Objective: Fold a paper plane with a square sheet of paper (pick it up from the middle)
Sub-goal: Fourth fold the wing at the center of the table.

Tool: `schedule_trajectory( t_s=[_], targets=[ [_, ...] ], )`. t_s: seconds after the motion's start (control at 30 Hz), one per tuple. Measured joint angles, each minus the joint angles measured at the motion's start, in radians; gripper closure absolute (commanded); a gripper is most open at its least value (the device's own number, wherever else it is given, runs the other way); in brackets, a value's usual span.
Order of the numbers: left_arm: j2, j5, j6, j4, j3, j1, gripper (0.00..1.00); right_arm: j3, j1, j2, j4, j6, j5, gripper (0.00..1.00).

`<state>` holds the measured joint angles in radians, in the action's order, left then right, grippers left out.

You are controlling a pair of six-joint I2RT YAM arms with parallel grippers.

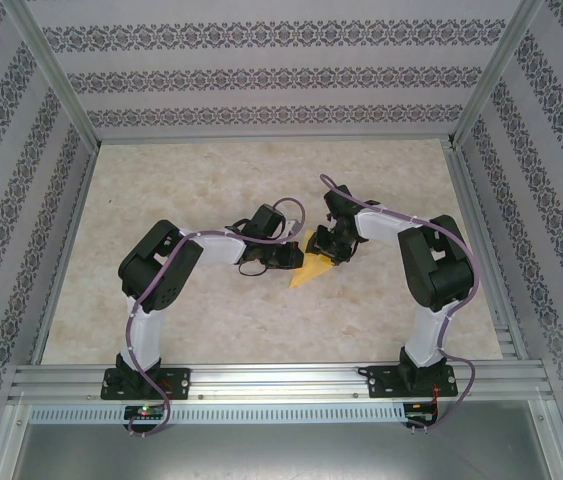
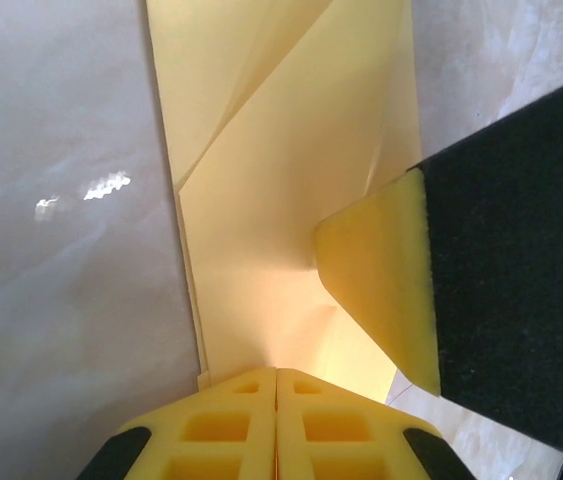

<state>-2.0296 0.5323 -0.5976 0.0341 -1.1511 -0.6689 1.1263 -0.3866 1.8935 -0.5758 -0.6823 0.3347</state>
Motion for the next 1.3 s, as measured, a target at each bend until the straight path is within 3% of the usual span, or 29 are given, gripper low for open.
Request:
schedule_trajectory(
  t_s=[0.93,1.17,1.3],
  targets=[
    [-0.011,-0.011,0.053,0.091,-0.042,0.000,1.00,-0.030,-0.003,-0.061,0.039,0.006,-0.005,0.59],
    [-0.017,-0.007,0.085,0.120,-0.061,0.000,1.00,-0.068,0.003,-0.192,0.129,0.024,0.014,0.79],
    [-0.020,-0.006,0.098,0.129,-0.068,0.000,1.00,-0.095,0.003,-0.190,0.196,0.022,0.048,0.90]
  ],
)
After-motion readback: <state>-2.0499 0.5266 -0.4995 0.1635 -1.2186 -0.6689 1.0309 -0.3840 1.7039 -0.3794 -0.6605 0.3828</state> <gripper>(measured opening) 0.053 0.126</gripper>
